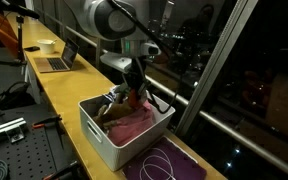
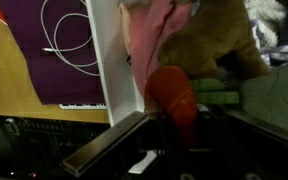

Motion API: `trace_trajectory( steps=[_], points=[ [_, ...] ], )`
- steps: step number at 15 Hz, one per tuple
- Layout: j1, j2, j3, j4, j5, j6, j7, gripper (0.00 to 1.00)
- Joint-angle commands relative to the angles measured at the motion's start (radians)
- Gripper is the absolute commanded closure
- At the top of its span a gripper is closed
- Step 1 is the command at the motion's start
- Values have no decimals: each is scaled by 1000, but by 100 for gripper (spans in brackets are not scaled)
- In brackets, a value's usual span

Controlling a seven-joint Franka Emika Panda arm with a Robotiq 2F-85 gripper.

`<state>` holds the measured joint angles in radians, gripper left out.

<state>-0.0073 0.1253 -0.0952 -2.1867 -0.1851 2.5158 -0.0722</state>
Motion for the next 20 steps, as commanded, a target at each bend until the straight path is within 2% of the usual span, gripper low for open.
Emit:
trace_trajectory(
  steps=[1,4,8,9,11,18,20],
  points=[
    [-31,-143,23,-261,69,189,-95,95],
    [-21,-205,24,-427,104,330,-139,95],
    [9,-178,43,-482,129,428,-162,95],
    [14,-166,51,-479,135,432,-158,57],
    [18,-157,62,-470,135,418,-147,49],
    [-4,-255,55,-508,91,365,-124,1],
    [-13,-321,52,-540,76,344,-117,0]
  ],
)
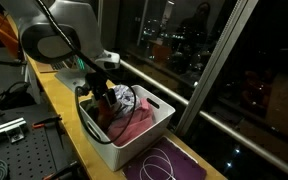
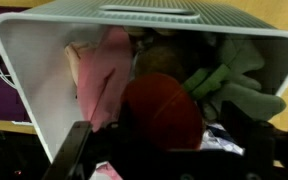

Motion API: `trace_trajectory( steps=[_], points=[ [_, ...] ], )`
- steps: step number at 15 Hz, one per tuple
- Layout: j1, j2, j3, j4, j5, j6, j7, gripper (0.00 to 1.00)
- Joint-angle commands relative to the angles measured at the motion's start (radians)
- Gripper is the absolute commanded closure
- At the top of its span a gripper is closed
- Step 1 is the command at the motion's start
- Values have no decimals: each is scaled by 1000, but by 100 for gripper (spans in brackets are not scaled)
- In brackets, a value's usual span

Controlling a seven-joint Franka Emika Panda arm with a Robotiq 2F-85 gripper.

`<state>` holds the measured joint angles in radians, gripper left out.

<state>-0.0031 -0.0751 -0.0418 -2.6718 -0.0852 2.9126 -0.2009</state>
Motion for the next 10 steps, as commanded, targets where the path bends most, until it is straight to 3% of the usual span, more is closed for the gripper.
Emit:
trace_trajectory(
  steps=[1,5,10],
  points=[
    [-18,-158,-2,-68,-21,-75,11,0],
    [-7,-331,-3,-72,16,-215,26,0],
    [0,-455,16,34,41,-397,112,0]
  ],
)
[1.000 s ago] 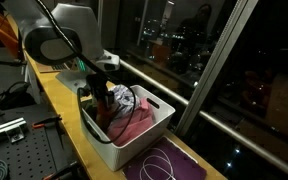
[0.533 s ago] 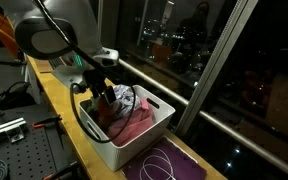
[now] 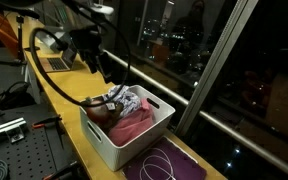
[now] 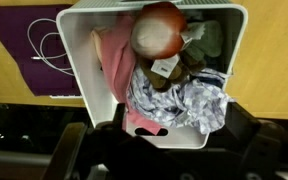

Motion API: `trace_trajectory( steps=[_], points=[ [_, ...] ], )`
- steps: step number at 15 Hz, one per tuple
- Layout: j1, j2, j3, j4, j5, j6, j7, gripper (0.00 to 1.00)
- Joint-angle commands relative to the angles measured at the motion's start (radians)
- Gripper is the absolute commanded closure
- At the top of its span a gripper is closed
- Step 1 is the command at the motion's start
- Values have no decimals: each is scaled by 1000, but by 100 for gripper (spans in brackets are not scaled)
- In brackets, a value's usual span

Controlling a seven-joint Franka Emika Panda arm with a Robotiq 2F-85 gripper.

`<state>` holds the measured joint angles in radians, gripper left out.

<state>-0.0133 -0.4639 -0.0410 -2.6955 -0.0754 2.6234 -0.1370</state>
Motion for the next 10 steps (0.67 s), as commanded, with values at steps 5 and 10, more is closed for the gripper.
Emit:
trace_trajectory(
  steps=[5,10],
  points=[
    [11,-70,33,133,25,-152,100,0],
    [21,-55,46,194,37,-193,131,0]
  ],
)
